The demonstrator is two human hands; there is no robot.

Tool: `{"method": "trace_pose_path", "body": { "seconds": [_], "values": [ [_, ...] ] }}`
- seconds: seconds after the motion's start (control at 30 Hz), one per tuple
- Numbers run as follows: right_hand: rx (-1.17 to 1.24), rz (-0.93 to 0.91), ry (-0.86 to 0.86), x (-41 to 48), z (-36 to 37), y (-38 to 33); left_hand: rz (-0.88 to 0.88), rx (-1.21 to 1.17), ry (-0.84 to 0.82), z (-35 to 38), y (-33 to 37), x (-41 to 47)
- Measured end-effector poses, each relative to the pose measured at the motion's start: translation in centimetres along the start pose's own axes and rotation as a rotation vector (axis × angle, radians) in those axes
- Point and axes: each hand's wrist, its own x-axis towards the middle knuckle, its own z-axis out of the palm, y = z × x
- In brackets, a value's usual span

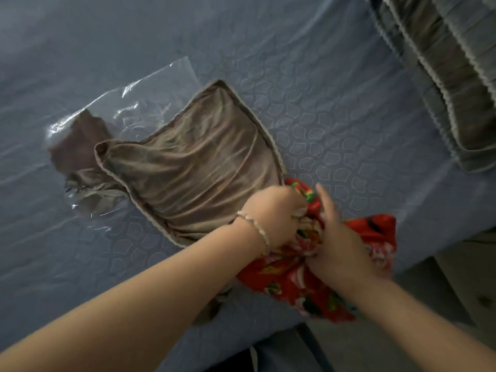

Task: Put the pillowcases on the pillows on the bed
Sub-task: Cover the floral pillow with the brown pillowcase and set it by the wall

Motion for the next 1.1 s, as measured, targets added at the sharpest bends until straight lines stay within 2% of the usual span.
{"method": "trace_pose_path", "body": {
  "seconds": [0.07,0.13,0.2,0.23,0.3,0.37,0.4,0.47,0.53,0.6,0.73,0.8,0.87,0.93,1.03,1.07,1.1],
  "values": [
    [-0.098,-0.065,-0.116,1.8,-0.7,0.8,0.145,-0.105,0.041,-0.2,0.3,-1.5],
    [-0.177,-0.158,-0.221,3.5,-0.3,1.4,0.241,-0.099,0.059,0.5,-0.1,-2.2],
    [-0.227,-0.115,-0.279,4.2,-0.3,0.7,0.272,-0.077,0.052,1.3,-0.1,-3.7],
    [-0.186,-0.071,-0.250,4.3,-0.3,0.5,0.254,-0.083,0.050,1.9,-0.2,-4.6],
    [0.040,0.025,-0.152,4.8,0.0,-0.4,0.146,-0.047,0.088,2.4,-1.4,-7.0],
    [0.406,0.160,-0.015,5.2,0.1,-2.3,-0.061,0.127,0.109,2.2,-4.0,-9.7],
    [0.546,0.211,0.040,5.7,-0.3,-3.9,-0.220,0.178,0.138,1.4,-5.6,-10.9],
    [0.685,0.242,0.112,6.6,-1.2,-7.0,-0.587,0.135,0.138,-0.8,-8.3,-12.3],
    [0.750,0.186,0.135,8.1,-2.9,-10.7,-0.806,0.059,0.094,-3.6,-9.6,-12.7],
    [0.837,0.113,0.131,9.6,-5.2,-14.8,-0.854,-0.034,0.160,-6.6,-9.7,-12.0],
    [0.945,0.015,0.218,11.7,-9.9,-20.7,-0.824,-0.130,0.547,-13.2,-9.3,-8.4],
    [0.979,-0.012,0.293,12.2,-12.0,-21.9,-0.789,-0.121,0.661,-15.6,-9.3,-7.1],
    [1.022,-0.021,0.356,13.1,-13.4,-22.1,-0.845,-0.040,0.607,-16.5,-9.8,-6.5],
    [1.057,0.018,0.375,14.4,-13.5,-21.4,-0.933,0.033,0.424,-15.3,-10.6,-6.3],
    [1.045,0.257,0.412,16.4,-11.6,-18.9,-0.992,-0.144,0.311,-12.2,-11.0,-5.2],
    [1.053,0.357,0.426,16.9,-10.5,-17.6,-1.016,-0.155,0.285,-11.0,-10.9,-4.8],
    [1.067,0.447,0.436,17.2,-9.6,-16.6,-1.011,-0.046,0.250,-9.9,-10.7,-4.5]
  ]
}}
